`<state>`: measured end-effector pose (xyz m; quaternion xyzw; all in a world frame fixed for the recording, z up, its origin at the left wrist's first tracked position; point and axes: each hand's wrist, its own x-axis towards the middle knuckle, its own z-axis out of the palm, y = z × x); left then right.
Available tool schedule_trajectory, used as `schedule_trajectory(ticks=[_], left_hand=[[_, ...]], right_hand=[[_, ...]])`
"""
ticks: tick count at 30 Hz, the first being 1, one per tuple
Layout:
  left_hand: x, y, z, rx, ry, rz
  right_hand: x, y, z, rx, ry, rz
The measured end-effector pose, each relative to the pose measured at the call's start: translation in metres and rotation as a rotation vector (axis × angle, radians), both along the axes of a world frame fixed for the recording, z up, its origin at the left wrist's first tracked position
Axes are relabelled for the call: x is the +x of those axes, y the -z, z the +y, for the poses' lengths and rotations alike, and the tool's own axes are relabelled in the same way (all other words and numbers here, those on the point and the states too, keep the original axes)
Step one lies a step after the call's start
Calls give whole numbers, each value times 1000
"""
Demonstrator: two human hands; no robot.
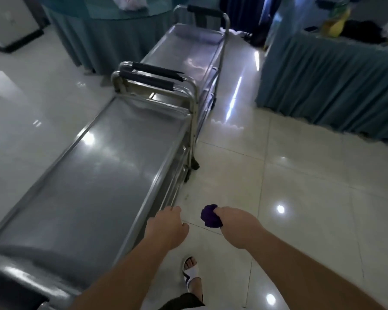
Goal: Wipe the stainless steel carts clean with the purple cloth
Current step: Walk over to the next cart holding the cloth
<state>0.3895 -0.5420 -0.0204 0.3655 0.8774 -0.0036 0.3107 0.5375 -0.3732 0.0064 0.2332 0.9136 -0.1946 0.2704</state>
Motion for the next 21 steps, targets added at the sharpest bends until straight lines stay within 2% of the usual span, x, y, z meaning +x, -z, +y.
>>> schedule_trajectory(ticks=[6,11,15,21], left_hand=[[-28,1,-18,84,-247,-6],[-31,17,-40,71,-533,8],[-17,24,-45,55,-734,33],[40,22,-40,-52,-1018,39]], right_hand=[[-70,5,19,-30,-230,-68],[-125,12,20,-21,-445,-108],[-155,20,13,30,-661,-82],[-172,42,2,-8,-1044,-107]])
